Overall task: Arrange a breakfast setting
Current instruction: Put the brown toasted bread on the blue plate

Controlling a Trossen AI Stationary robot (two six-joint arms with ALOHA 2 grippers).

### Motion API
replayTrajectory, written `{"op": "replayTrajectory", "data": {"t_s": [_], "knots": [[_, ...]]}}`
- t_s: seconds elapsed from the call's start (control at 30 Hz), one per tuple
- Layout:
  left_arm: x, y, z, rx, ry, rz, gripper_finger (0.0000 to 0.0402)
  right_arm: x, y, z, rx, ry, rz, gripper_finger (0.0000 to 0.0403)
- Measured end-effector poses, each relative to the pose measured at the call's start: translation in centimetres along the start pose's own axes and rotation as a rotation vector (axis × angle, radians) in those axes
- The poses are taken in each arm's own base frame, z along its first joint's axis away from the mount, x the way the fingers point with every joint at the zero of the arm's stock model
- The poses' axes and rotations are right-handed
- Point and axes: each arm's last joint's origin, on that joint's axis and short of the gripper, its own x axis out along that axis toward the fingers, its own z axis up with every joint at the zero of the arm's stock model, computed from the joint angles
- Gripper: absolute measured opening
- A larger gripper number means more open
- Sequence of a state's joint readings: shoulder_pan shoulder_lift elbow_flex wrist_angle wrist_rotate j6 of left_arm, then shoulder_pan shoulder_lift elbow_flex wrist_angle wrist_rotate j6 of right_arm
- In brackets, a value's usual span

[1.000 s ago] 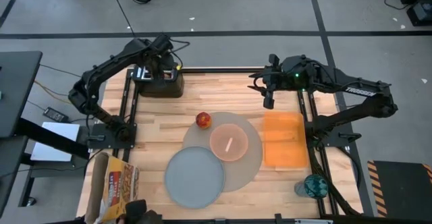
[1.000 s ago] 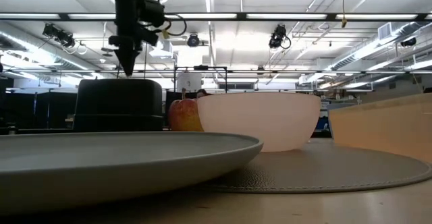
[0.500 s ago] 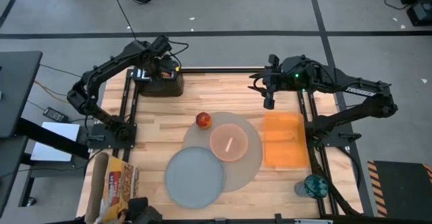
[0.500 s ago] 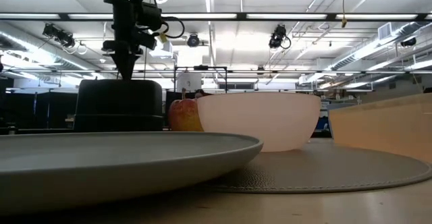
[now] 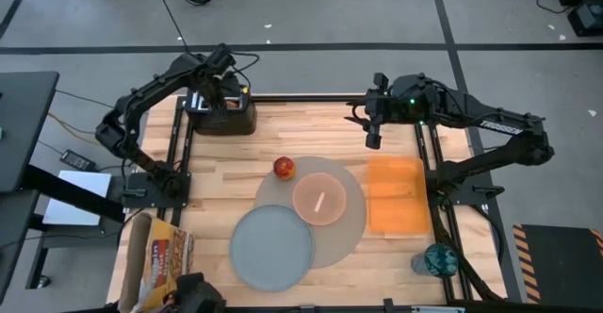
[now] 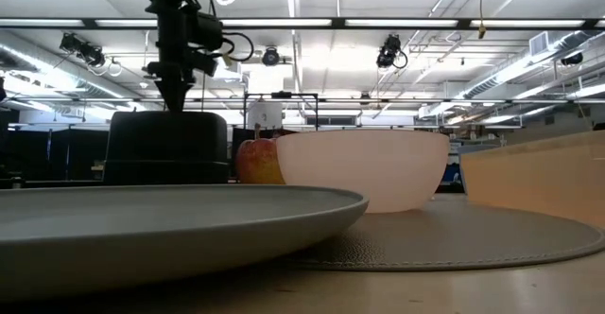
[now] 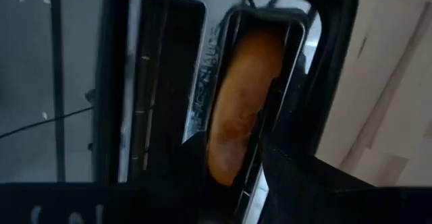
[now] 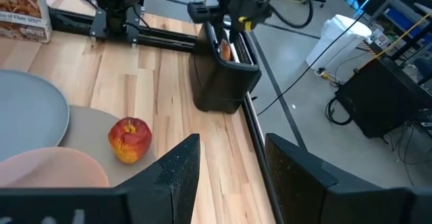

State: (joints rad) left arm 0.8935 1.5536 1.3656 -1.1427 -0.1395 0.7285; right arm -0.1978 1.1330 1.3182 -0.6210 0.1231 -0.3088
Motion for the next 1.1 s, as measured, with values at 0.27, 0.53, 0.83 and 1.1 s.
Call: {"op": "replayTrajectory", "data": {"t_s": [0.27,0.53,0.83,1.1], "knots": [[0.86,0.72,-0.32,-0.006,0.027,-0.017,0.0148,0.84,0.02,-0.15,0.003,0.020,0.013,0.0174],[0.97,0.40,-0.06,0.073,-0.013,-0.077,0.0119,1.04,-0.05,-0.05,0.006,0.012,0.008,0.0174],[0.97,-0.25,0.53,0.117,-0.020,-0.088,0.0081,1.04,-0.43,0.13,0.022,-0.014,-0.013,0.0174],[0.95,-0.25,0.54,0.124,-0.023,-0.088,0.0078,1.07,-0.73,0.10,0.027,-0.015,-0.025,0.0174]]}}
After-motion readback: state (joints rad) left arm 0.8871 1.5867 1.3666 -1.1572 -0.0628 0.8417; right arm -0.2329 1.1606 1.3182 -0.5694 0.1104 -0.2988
